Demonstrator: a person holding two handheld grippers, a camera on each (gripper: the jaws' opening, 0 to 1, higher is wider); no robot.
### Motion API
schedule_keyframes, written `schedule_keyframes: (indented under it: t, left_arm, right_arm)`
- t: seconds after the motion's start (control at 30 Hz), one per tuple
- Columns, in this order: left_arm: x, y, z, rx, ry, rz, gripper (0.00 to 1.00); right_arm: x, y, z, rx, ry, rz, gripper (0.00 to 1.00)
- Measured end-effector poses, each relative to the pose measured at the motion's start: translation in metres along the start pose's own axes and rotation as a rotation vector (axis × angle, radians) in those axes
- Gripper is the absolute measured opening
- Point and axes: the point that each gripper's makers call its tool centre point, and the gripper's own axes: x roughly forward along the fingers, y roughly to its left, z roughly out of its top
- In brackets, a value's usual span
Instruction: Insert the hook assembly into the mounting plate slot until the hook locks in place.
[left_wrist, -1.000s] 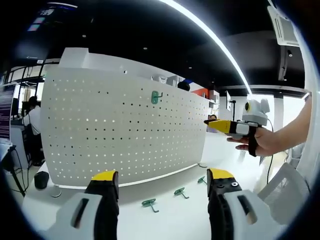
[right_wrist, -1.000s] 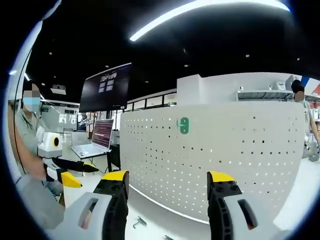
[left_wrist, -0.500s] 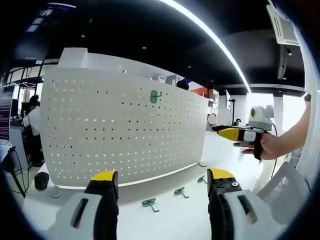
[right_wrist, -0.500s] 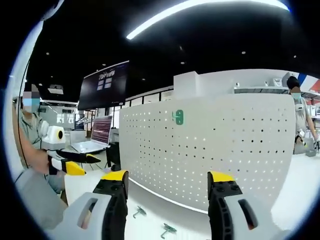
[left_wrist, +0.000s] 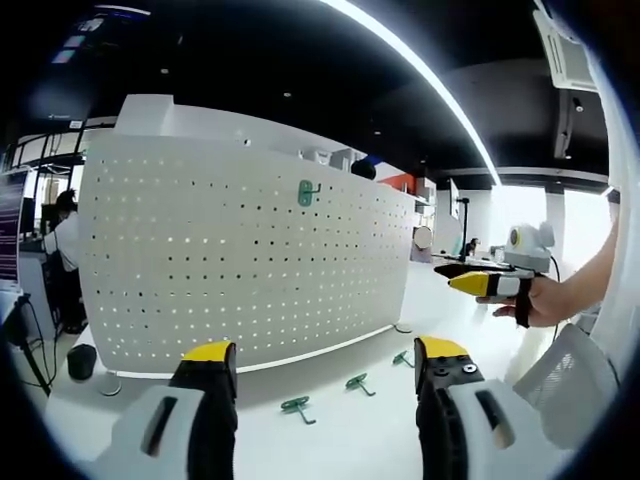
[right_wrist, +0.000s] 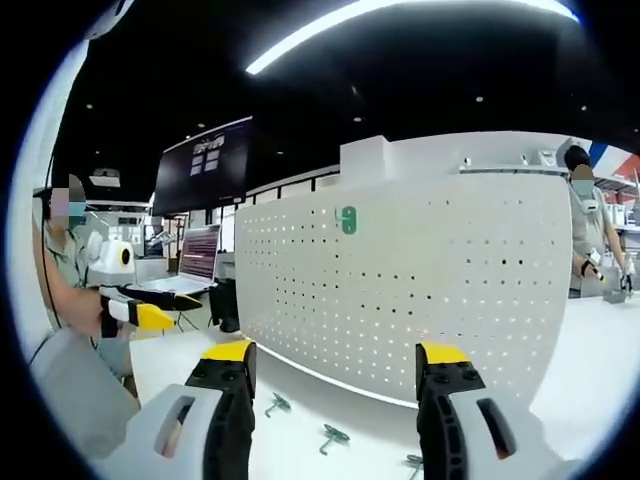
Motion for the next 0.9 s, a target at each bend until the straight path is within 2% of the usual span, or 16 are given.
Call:
schedule_keyframes:
  t: [0.57, 0.9]
  left_arm:
    - [0.001, -0.006, -0.002, 0.008, 0.016, -0.019, 0.74]
    - [0.005, -0.01, -0.007, 0.042, 0.042, -0.038, 0.73]
  right_arm:
    - [-0.01, 0.001, -0.008, 0.008, 0.006, -0.024, 0.61]
    - [-0.012, -0.001, -0.01, 0.009, 0.01, -0.032, 0.61]
